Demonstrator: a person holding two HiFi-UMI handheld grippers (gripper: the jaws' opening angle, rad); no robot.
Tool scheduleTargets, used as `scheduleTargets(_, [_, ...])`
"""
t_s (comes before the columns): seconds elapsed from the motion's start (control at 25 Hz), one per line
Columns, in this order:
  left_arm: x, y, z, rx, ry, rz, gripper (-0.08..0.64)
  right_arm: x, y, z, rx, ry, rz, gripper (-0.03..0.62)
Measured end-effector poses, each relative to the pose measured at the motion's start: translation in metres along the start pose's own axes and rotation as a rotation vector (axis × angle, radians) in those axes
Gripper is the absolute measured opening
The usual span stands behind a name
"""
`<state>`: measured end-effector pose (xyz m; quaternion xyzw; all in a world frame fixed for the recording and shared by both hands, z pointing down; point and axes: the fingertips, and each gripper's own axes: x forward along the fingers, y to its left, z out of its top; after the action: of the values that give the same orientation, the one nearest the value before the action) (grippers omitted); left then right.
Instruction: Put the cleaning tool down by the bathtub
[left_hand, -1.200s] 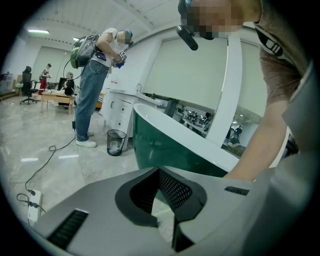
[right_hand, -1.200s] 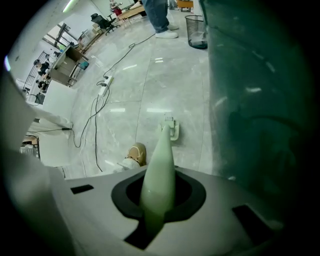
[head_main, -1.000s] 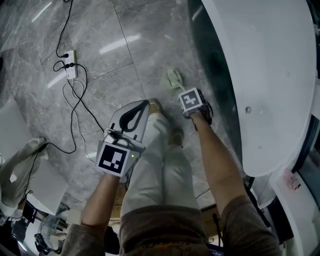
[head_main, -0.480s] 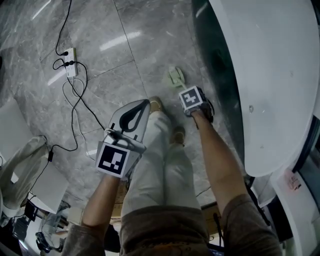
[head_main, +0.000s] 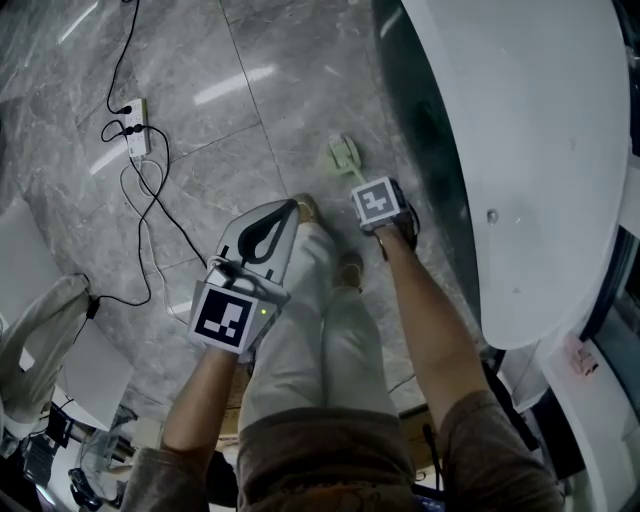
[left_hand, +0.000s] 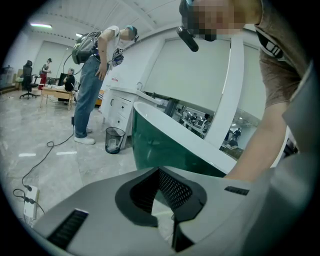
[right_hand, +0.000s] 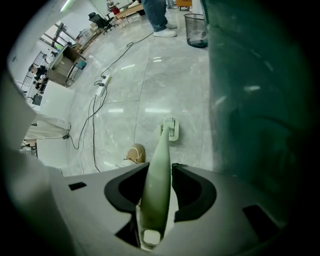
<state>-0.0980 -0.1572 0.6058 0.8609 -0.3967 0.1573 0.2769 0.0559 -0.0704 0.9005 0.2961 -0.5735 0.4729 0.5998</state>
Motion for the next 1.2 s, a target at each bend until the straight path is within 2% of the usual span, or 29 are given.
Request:
scheduleTargets(0.16, [-0.002, -0.003, 0.004, -0.002, -0.011, -0.004, 0.000, -0.010, -0.001, -0.001, 0.015, -0.027, -0.006, 0.166])
scheduleTargets(0.32, [-0.006, -0.007, 0.011, -0.002, -0.024, -0.004, 0.000, -0.025, 0.017, 0.005, 0.052, -0.109, 0.061, 0.167])
scheduleTargets(0.48, [-0.013, -0.020, 0.022, 0.009, -0.031, -0.013, 0.000, -0.054, 0.003, 0.003, 0.003, -0.174, -0.055, 0.165])
scheduleTargets(0.6, [-0.018, -0.033, 0.028, 0.017, -0.025, -0.020, 0.000, -0.080, 0.004, 0.006, -0.026, -0.270, -0.090, 0.090])
scheduleTargets(0.68, [-0.024, -0.039, 0.035, 0.016, -0.025, -0.022, 0.000, -0.096, 0.007, 0.001, -0.031, -0.297, -0.103, 0.015])
scheduleTargets(0.72, [-0.027, -0.043, 0.039, 0.016, -0.025, -0.022, 0.000, -0.104, 0.009, -0.002, -0.031, -0.304, -0.105, 0.015])
scheduleTargets(1.0, [-0.060, -0.071, 0.060, 0.002, -0.007, -0.031, 0.000, -0.177, 0.026, -0.004, 0.042, -0.438, -0.033, 0.008])
scheduleTargets(1.2, [-0.083, -0.101, 0.087, 0.029, -0.031, -0.032, 0.000, -0.244, 0.043, -0.013, 0.029, -0.533, 0.019, 0.006])
